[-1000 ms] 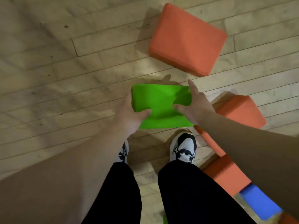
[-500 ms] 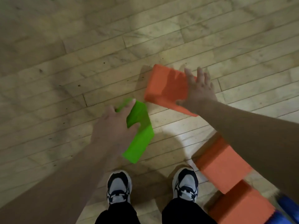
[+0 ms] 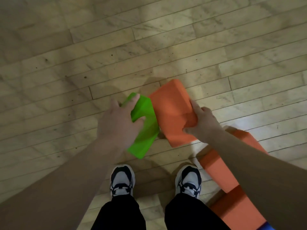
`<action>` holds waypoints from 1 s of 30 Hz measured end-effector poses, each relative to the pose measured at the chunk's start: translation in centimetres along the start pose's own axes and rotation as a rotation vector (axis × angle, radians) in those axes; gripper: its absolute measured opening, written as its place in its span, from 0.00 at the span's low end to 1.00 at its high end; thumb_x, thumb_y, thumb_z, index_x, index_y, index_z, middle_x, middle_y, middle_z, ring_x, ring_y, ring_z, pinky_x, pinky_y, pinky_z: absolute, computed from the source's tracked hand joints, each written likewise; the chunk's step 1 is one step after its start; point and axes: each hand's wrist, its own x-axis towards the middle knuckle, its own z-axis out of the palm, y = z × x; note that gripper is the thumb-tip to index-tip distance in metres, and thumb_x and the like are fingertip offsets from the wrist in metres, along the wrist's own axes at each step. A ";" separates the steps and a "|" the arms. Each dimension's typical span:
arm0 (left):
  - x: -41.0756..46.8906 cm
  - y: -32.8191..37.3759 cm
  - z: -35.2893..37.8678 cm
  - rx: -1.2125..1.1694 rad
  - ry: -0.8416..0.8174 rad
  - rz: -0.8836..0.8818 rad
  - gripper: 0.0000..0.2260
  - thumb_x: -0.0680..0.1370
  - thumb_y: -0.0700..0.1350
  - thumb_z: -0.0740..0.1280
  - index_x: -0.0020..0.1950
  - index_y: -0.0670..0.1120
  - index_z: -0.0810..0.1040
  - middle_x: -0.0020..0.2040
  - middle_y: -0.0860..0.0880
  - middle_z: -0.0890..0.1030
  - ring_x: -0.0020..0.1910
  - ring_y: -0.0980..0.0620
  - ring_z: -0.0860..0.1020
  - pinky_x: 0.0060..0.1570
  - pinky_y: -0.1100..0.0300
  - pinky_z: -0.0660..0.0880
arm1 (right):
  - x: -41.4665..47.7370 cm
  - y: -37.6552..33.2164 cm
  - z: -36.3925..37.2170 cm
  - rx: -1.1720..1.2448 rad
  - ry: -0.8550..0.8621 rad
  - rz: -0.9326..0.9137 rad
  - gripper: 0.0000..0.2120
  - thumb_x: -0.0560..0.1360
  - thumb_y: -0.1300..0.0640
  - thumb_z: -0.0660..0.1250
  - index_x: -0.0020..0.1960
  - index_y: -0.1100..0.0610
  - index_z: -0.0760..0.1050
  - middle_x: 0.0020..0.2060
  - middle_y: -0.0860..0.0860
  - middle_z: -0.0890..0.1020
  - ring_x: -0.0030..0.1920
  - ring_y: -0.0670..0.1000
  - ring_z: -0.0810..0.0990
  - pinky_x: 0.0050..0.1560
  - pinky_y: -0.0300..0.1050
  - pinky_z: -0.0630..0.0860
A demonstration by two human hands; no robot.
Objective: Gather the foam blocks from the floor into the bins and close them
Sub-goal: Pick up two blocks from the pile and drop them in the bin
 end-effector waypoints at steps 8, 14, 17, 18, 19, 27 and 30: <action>-7.7 -5.5 1.9 -0.177 -0.213 -0.026 0.49 0.77 0.61 0.71 0.73 0.75 0.29 0.68 0.44 0.64 0.67 0.41 0.69 0.62 0.45 0.75 | -8.7 -0.7 2.2 0.266 -0.039 0.114 0.56 0.71 0.45 0.79 0.80 0.31 0.39 0.61 0.51 0.66 0.52 0.53 0.76 0.52 0.46 0.77; -16.8 -6.8 -4.6 -0.117 -0.169 -0.139 0.44 0.76 0.64 0.68 0.79 0.70 0.38 0.69 0.44 0.67 0.67 0.41 0.71 0.62 0.47 0.74 | -20.6 -7.8 -3.2 0.019 -0.163 0.112 0.56 0.66 0.46 0.78 0.83 0.41 0.47 0.58 0.49 0.78 0.51 0.53 0.80 0.51 0.48 0.79; -23.5 -7.9 -10.6 -0.168 -0.118 -0.151 0.42 0.76 0.64 0.68 0.80 0.69 0.42 0.66 0.46 0.69 0.65 0.43 0.72 0.60 0.48 0.74 | -28.9 -12.7 -6.7 -0.088 -0.170 0.057 0.52 0.66 0.44 0.74 0.82 0.39 0.49 0.62 0.51 0.75 0.53 0.54 0.79 0.51 0.49 0.79; -25.8 -8.2 -12.9 -0.187 -0.095 -0.156 0.42 0.76 0.64 0.68 0.80 0.69 0.42 0.65 0.47 0.69 0.65 0.44 0.72 0.60 0.48 0.74 | -31.8 -14.5 -7.9 -0.120 -0.153 0.034 0.51 0.67 0.43 0.73 0.82 0.39 0.49 0.64 0.52 0.73 0.55 0.55 0.78 0.52 0.50 0.79; -28.1 -8.5 -15.0 -0.213 -0.073 -0.166 0.42 0.76 0.63 0.68 0.80 0.69 0.42 0.66 0.47 0.68 0.65 0.44 0.72 0.61 0.47 0.74 | -34.5 -16.1 -9.0 -0.142 -0.131 0.008 0.50 0.68 0.43 0.73 0.82 0.39 0.48 0.65 0.53 0.71 0.56 0.55 0.77 0.53 0.51 0.78; -43.6 -10.3 -26.0 -0.207 0.093 -0.214 0.42 0.76 0.66 0.65 0.80 0.67 0.40 0.68 0.45 0.67 0.65 0.43 0.71 0.60 0.45 0.75 | -50.9 -26.6 -14.6 -0.368 -0.106 -0.242 0.53 0.68 0.48 0.74 0.82 0.40 0.45 0.63 0.55 0.67 0.58 0.60 0.75 0.59 0.54 0.76; -49.1 -11.0 -27.2 -0.271 0.166 -0.311 0.42 0.76 0.66 0.65 0.81 0.67 0.42 0.65 0.47 0.68 0.62 0.44 0.72 0.58 0.46 0.75 | -54.7 -28.6 -16.2 -0.467 -0.090 -0.374 0.50 0.67 0.49 0.73 0.81 0.40 0.47 0.63 0.54 0.67 0.58 0.59 0.74 0.55 0.51 0.74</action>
